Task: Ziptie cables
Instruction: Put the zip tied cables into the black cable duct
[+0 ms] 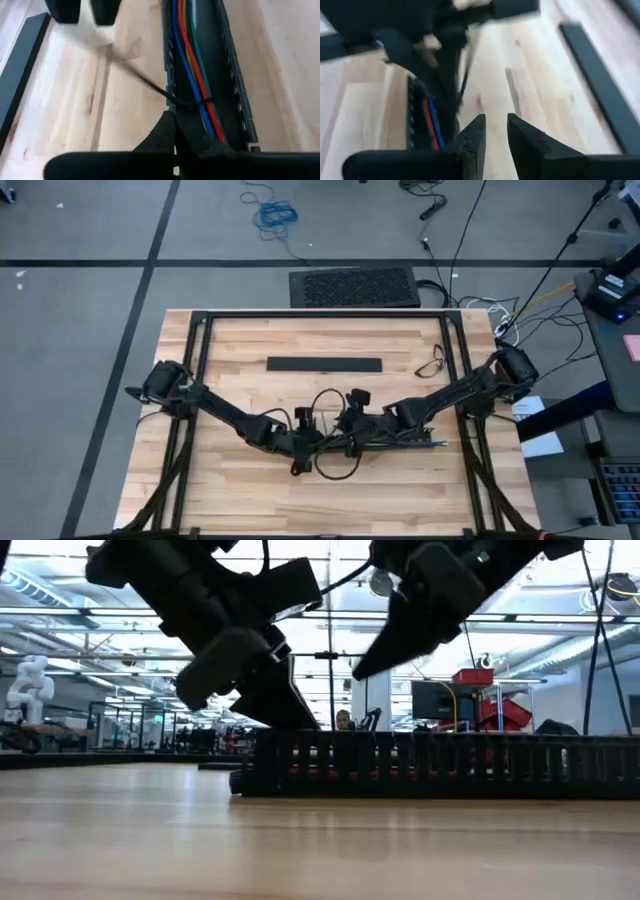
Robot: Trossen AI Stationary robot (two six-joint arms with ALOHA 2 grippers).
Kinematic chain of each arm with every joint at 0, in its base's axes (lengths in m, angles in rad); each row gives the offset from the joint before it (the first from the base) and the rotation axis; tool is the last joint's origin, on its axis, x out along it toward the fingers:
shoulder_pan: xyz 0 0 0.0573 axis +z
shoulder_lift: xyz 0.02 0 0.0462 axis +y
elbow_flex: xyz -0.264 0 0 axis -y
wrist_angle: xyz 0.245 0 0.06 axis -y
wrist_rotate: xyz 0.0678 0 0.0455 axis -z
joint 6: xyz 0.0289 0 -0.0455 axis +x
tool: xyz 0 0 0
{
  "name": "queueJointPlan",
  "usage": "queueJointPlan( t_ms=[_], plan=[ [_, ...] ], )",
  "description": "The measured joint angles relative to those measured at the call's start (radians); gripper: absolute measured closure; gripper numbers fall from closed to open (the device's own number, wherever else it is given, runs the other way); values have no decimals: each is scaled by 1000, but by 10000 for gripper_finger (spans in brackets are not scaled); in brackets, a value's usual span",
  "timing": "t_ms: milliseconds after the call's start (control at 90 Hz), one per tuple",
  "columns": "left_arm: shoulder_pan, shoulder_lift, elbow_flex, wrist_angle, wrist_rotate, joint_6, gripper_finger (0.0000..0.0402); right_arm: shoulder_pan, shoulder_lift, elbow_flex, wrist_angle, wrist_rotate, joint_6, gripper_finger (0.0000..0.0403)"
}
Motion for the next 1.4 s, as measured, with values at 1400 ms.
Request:
queueJointPlan(
  t_ms=[1400],
  plan=[
    [-76,93,29,-4,-112,130,402,-69,106,0,206,-237,-87,401]
  ],
)
